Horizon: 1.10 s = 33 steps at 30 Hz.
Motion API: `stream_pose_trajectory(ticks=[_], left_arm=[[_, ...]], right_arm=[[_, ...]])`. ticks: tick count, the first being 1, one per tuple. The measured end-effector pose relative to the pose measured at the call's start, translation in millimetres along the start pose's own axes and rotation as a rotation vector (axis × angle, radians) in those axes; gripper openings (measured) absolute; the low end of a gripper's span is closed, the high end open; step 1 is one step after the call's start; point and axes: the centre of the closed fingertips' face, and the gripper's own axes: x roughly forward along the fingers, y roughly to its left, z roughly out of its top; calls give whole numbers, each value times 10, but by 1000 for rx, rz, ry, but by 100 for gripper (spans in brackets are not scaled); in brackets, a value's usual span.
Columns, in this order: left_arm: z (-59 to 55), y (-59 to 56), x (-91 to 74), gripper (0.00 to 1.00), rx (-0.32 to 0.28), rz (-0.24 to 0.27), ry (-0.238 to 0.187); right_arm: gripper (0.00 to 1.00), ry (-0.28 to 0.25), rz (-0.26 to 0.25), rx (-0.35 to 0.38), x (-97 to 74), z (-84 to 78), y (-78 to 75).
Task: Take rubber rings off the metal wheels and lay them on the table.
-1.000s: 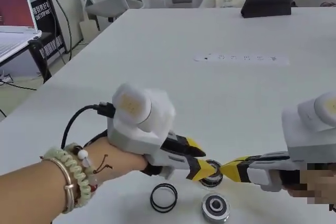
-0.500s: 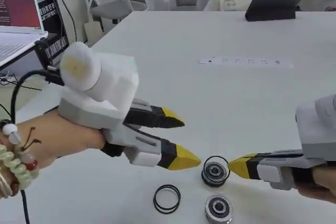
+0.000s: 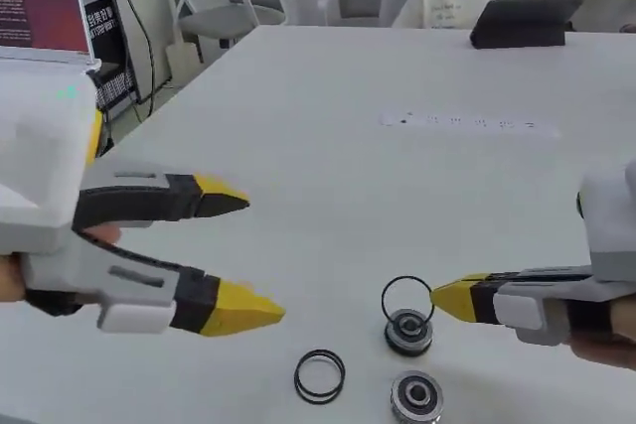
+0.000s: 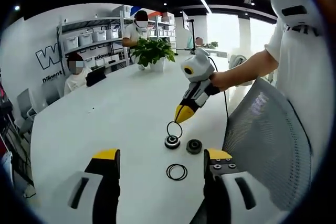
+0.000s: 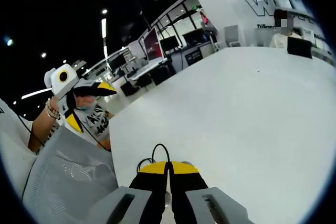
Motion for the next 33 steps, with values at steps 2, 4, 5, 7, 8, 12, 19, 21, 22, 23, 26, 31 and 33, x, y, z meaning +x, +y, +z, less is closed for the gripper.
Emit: stream_pose_trajectory(ticks=[2,4,5,7,8,12,19,21,22,23,26,31,33], left_arm=[[-66,-20,-79,64,-10,10,3],[-122,-36,-146,65,-30,23,-1],[-152,-46,-180,66,-42,30,-5],[-194,-65,-223,67,-60,41,-14],[-212,-80,-237,67,-66,42,-16],[-291,-137,-290,69,-85,53,-17],[-373,-224,-330,70,-129,75,-30],[-397,-242,-338,70,-134,81,-26],[-408,-251,-342,71,-135,83,-25],[-414,-255,-345,71,-139,84,-26],[-437,-276,-347,71,-150,83,-25],[-407,-264,-366,71,-158,95,-42],[-395,-264,-369,71,-153,96,-43]], right_arm=[[0,-2,12,-10,7,42,59],[0,-3,21,-20,13,74,108],[0,-3,29,-27,20,95,146],[0,-3,37,-35,32,121,193],[0,-1,47,-41,47,136,234],[0,8,69,-58,100,163,338],[0,53,105,-90,255,97,493],[0,69,117,-98,304,57,530],[0,79,122,-103,334,32,551],[0,87,127,-107,355,12,564],[0,115,137,-119,419,-55,590],[0,145,148,-126,494,-135,616],[0,173,151,-134,547,-203,600]])
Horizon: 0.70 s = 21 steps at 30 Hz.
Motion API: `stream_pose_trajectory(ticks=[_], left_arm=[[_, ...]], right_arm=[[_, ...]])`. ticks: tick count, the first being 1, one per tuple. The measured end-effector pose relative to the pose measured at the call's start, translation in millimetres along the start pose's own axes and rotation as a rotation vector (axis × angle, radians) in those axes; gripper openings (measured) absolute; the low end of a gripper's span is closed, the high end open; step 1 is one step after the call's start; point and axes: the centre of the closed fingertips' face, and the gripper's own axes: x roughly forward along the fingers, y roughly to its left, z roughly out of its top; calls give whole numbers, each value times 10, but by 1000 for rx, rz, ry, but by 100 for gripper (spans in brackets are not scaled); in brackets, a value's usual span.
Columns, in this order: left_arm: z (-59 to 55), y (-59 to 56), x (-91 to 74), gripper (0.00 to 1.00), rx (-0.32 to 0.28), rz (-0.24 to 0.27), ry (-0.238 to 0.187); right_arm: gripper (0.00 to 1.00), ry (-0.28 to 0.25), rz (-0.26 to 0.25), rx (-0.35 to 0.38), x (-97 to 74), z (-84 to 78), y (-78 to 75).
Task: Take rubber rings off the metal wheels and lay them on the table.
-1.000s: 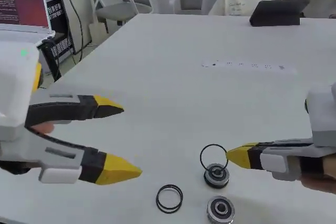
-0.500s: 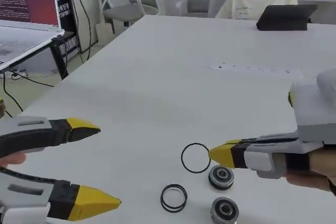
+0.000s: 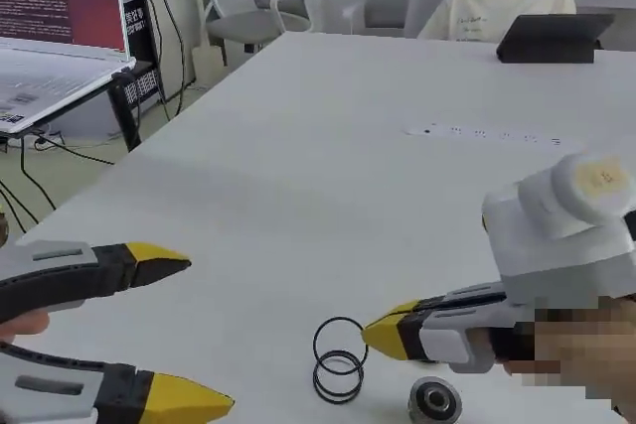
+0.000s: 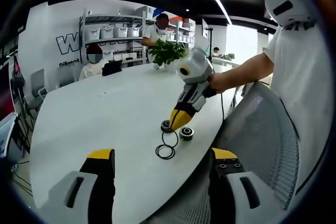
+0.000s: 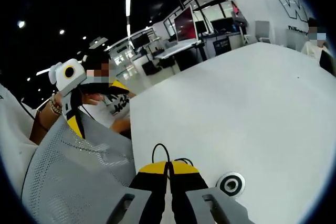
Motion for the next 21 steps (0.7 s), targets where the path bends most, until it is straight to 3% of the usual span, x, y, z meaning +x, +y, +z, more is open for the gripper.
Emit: stream_pose_trajectory(ticks=[11,21], left_arm=[[50,-9,-35,70,-10,17,-27],[78,30,-47,70,-24,33,-45]], right_arm=[[0,103,-37,-28,217,-238,-144],[0,114,-74,-5,251,-290,-246]])
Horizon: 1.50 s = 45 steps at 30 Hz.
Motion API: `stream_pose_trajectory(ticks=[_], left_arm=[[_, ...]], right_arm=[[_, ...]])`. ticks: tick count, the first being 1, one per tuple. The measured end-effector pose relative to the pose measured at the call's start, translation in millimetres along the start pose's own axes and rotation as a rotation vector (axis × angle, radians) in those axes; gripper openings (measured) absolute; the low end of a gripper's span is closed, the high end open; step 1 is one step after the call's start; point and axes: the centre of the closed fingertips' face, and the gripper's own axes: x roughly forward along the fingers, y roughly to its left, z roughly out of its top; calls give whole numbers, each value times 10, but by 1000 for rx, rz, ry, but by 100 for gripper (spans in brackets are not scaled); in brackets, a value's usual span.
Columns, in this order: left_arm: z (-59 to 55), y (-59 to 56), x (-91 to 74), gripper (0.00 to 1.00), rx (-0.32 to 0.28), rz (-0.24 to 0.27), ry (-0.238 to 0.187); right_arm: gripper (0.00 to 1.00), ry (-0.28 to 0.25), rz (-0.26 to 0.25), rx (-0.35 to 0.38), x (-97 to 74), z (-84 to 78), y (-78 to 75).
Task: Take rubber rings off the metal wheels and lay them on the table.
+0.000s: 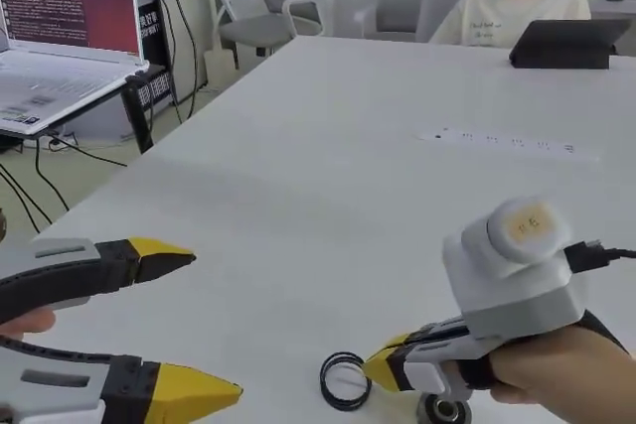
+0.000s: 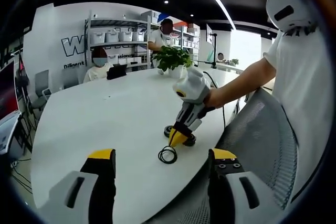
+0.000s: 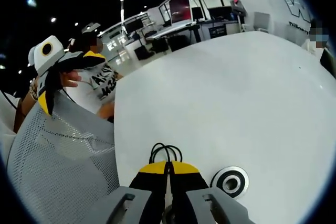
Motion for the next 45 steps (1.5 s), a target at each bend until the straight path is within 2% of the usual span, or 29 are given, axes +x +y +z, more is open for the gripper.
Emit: stream_pose_trajectory(ticks=[8,26,37,45], left_arm=[[-11,-3,5,69,-3,-1,5],[-15,2,-11,69,-13,-1,-3],[-17,8,-3,69,-9,-4,1],[40,21,31,69,5,-10,-1]], right_arm=[[0,-6,-8,13,-3,-1,-19],[4,-1,-33,-27,-36,-2,-49],[5,-41,-52,-27,-221,74,-110],[6,-98,-82,-13,-466,147,-221]])
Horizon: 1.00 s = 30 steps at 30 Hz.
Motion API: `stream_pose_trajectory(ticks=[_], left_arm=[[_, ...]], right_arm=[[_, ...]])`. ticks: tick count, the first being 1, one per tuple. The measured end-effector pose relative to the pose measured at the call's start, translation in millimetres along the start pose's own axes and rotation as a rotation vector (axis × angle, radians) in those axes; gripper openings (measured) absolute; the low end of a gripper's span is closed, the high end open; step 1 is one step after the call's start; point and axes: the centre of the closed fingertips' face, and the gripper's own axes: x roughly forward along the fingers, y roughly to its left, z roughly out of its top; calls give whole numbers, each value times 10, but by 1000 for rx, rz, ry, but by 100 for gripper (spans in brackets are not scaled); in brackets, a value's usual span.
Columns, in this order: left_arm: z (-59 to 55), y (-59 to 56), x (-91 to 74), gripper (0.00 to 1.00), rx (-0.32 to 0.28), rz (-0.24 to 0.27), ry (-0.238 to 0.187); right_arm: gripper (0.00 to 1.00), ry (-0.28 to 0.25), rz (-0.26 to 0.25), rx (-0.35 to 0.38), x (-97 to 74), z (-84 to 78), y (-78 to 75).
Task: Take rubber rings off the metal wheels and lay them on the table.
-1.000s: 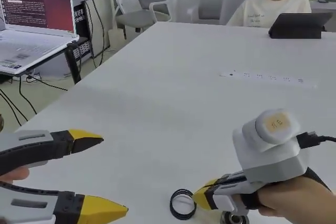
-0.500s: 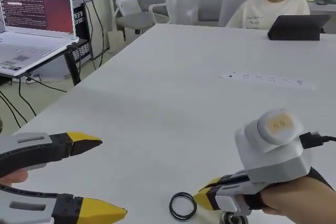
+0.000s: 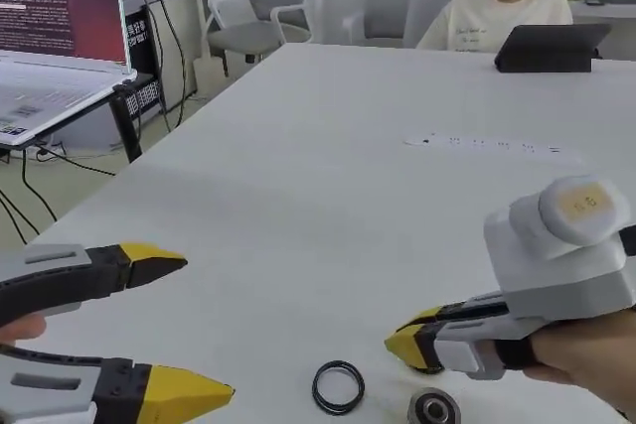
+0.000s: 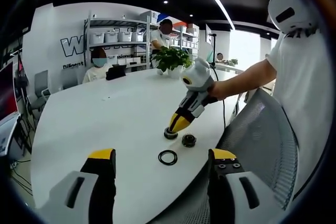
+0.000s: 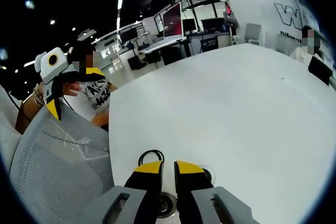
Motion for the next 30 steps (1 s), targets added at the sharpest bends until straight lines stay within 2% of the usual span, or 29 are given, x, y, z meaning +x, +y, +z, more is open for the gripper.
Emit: stream_pose_trajectory(ticks=[6,12,14,18,20,24,30], left_arm=[[82,6,47,69,22,-15,2],[199,24,126,69,65,-37,6],[269,36,164,69,83,-46,0],[388,15,278,68,128,-89,1],[421,60,338,68,165,-100,15],[552,8,473,68,192,-138,0],[639,-61,675,67,229,-191,7]], right_arm=[[6,-37,-29,21,-148,-6,-123],[6,-57,-67,53,-266,-100,-255],[7,-59,-77,63,-301,-145,-302],[7,-56,-99,60,-348,-223,-372],[8,-53,-105,63,-368,-259,-393],[8,-52,-115,78,-387,-314,-437],[8,-49,-119,87,-387,-370,-449]])
